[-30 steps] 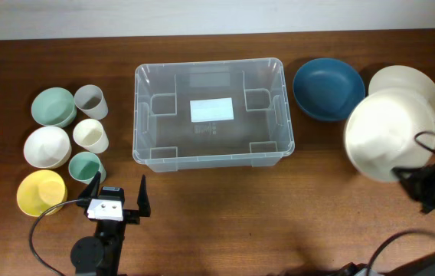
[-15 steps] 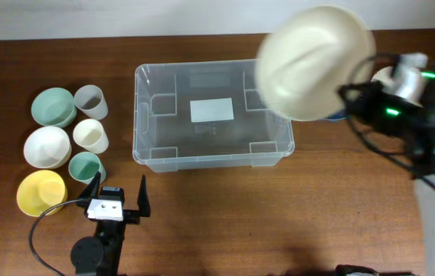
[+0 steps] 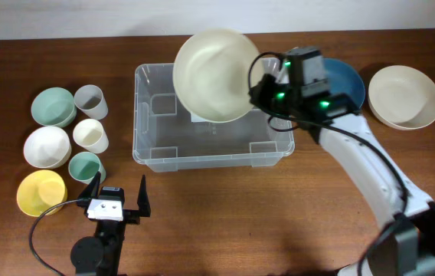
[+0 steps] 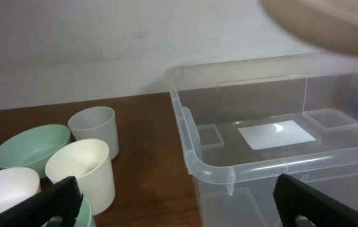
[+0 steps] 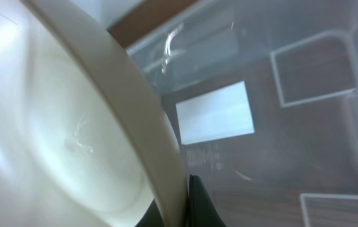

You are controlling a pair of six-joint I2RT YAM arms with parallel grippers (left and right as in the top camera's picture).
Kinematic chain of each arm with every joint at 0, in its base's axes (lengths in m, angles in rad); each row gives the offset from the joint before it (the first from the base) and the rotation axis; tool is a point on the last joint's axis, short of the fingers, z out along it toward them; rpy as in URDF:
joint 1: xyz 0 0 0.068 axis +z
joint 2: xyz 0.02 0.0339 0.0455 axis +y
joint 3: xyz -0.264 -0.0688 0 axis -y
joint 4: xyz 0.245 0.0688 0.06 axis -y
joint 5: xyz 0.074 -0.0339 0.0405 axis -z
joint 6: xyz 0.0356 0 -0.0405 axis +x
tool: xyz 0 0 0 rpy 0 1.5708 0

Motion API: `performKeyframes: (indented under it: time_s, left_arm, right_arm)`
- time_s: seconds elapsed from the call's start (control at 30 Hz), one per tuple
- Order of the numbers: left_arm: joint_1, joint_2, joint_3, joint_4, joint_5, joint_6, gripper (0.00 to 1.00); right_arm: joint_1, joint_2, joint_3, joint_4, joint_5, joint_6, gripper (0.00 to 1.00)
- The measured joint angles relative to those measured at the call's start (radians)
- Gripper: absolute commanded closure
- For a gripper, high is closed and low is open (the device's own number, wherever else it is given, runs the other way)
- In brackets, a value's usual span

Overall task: Pack container
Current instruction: 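Lift the cream bowl and carry it left over the bin, then lower the cream bowl into the bin and open the right gripper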

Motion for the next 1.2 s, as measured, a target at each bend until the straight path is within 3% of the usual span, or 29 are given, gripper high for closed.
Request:
performKeyframes:
  time_s: [0.6, 1.2]
  left_arm:
    - [0.0, 0.0, 0.0, 0.0, 0.0, 0.0, 0.01]
    - [0.0, 0.0, 0.0, 0.0, 0.0, 0.0, 0.01]
  right_arm:
    - [0.204, 0.11, 0.0, 0.053, 0.182, 0.037, 0.96]
    - [0.212, 0.228, 0.0, 0.074, 0.222, 0.097, 0.96]
